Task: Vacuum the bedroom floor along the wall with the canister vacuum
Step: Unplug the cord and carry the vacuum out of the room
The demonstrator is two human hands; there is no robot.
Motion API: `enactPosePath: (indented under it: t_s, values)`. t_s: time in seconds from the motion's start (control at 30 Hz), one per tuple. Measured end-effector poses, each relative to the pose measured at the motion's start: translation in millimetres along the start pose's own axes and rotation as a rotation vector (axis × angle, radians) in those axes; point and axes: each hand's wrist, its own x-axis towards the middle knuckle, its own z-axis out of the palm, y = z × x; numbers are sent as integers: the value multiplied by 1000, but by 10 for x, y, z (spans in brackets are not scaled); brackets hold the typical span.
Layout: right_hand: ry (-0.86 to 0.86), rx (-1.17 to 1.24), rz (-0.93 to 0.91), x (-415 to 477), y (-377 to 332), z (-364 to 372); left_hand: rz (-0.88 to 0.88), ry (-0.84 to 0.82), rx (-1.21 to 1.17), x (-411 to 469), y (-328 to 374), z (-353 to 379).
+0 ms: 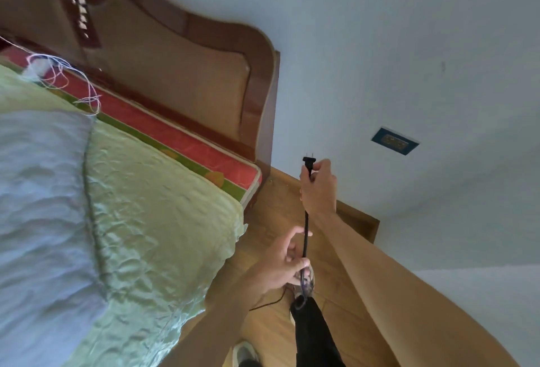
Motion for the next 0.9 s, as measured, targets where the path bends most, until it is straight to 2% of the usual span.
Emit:
enactPosePath:
  t_s: [0.3, 0.5, 0.7, 0.9]
  values:
    - [-117, 42, -331, -684, -1586, 270, 201, 254, -84, -1161, 441, -517]
    - [-282, 120, -529, -1015, -2443, 725, 277, 466, -101, -1798, 709, -1011]
    - [-420, 195, -665, -1433, -2997, 1268, 291, 714, -181, -2337, 704, -1285]
    - [-575, 271, -872, -1873, -3193, 1416, 284, 876, -271, -2711, 541, -1220]
